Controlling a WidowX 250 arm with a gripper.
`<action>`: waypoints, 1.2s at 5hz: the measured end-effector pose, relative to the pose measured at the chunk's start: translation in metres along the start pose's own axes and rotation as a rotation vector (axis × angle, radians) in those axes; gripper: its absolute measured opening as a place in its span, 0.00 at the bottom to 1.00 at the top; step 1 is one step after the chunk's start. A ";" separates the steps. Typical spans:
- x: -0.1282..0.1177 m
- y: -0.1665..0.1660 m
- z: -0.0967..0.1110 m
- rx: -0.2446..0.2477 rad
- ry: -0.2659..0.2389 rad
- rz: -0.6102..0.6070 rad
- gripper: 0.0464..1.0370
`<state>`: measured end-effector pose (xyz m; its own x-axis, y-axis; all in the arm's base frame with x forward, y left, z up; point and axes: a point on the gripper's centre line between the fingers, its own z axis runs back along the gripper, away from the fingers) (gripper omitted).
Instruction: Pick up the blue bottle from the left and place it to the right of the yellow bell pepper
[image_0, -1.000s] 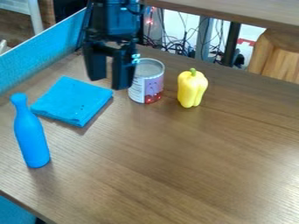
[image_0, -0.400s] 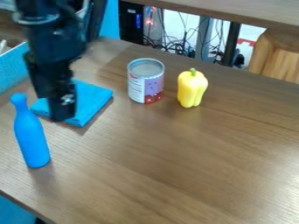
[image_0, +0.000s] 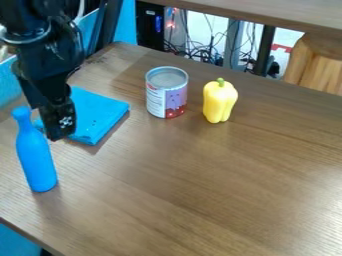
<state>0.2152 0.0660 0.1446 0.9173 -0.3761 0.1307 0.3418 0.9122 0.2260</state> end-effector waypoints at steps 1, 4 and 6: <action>0.002 0.001 -0.014 -0.010 0.034 0.028 0.97; -0.014 0.010 -0.006 -0.096 0.073 0.011 0.97; -0.023 0.014 -0.002 -0.108 0.077 0.014 0.97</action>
<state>0.1994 0.0872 0.1430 0.9337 -0.3535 0.0576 0.3451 0.9309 0.1194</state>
